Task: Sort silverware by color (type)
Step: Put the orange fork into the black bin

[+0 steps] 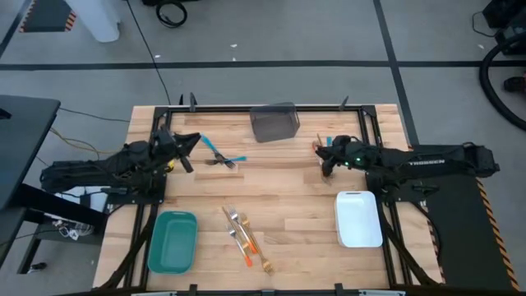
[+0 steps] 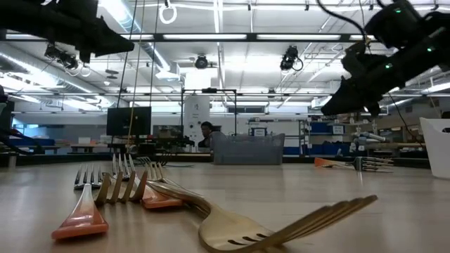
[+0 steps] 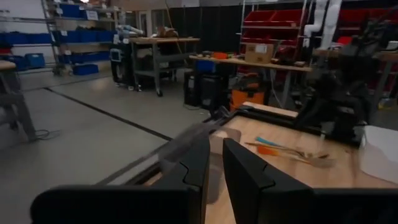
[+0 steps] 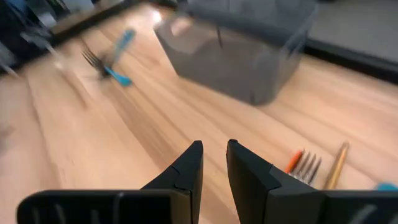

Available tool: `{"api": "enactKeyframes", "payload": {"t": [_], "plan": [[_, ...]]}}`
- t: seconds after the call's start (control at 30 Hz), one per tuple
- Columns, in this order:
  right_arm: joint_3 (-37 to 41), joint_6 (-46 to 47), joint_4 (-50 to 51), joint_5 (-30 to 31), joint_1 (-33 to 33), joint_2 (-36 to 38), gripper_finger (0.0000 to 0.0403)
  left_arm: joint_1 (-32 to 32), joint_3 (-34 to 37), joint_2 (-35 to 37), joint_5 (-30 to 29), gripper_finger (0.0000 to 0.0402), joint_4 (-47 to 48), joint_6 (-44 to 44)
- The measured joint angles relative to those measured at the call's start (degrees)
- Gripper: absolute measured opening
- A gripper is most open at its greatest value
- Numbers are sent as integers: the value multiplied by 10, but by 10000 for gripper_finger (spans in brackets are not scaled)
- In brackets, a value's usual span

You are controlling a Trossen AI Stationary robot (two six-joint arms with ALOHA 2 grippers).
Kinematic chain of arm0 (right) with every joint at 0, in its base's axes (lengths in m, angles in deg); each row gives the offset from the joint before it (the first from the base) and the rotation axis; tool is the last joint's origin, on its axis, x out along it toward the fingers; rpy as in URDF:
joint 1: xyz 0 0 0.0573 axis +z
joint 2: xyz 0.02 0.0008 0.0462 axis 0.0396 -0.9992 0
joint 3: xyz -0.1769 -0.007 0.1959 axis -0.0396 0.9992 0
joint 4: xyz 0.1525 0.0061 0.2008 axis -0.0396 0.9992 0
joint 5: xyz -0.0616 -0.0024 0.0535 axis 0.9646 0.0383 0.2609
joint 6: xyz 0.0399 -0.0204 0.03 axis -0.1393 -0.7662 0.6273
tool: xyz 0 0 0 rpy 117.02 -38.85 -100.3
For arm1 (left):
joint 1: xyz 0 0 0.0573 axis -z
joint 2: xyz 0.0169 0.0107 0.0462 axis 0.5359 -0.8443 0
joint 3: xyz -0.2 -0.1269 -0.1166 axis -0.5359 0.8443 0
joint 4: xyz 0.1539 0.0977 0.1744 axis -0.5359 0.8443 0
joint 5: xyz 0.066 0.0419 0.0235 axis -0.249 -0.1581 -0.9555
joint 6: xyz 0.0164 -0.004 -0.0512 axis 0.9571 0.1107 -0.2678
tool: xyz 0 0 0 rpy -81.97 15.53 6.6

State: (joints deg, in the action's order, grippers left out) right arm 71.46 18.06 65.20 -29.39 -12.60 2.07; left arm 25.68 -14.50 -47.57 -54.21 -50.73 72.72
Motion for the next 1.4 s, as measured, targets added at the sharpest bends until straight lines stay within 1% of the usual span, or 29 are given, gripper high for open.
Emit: {"api": "enactKeyframes", "payload": {"t": [0.17, 0.33, 0.4, 0.5, 0.67, 0.83, 0.97, 1.03, 1.1, 1.4], "plan": [[-70, 28, 82, 0, 1, -87, 79, -27, -32, -32, -1, 52, -1, 40], [-142, 53, 173, -1, 1, -163, 79, -55, -39, -49, 1, 52, 0, 40], [-169, 59, 203, -1, 1, -188, 79, -66, -39, -58, 14, 52, 0, 38], [-206, 74, 251, -2, 1, -221, 79, -84, -39, -71, 56, 52, 1, 30], [-255, 102, 330, -7, 1, -262, 79, -127, -39, -109, 148, 52, 0, 10], [-296, 108, 389, -52, -11, -311, 79, -167, -39, -156, 204, 52, 0, 1], [-337, 109, 448, -69, -15, -359, 79, -194, -45, -193, 252, 52, 9, -7], [-350, 114, 476, -73, -16, -383, 79, -203, -56, -210, 267, 52, 27, -12], [-354, 116, 485, -77, -16, -402, 79, -208, -65, -226, 269, 52, 33, -13], [-354, 100, 490, -76, -36, -463, 79, -209, -67, -256, 269, 52, 5, -5]]}}
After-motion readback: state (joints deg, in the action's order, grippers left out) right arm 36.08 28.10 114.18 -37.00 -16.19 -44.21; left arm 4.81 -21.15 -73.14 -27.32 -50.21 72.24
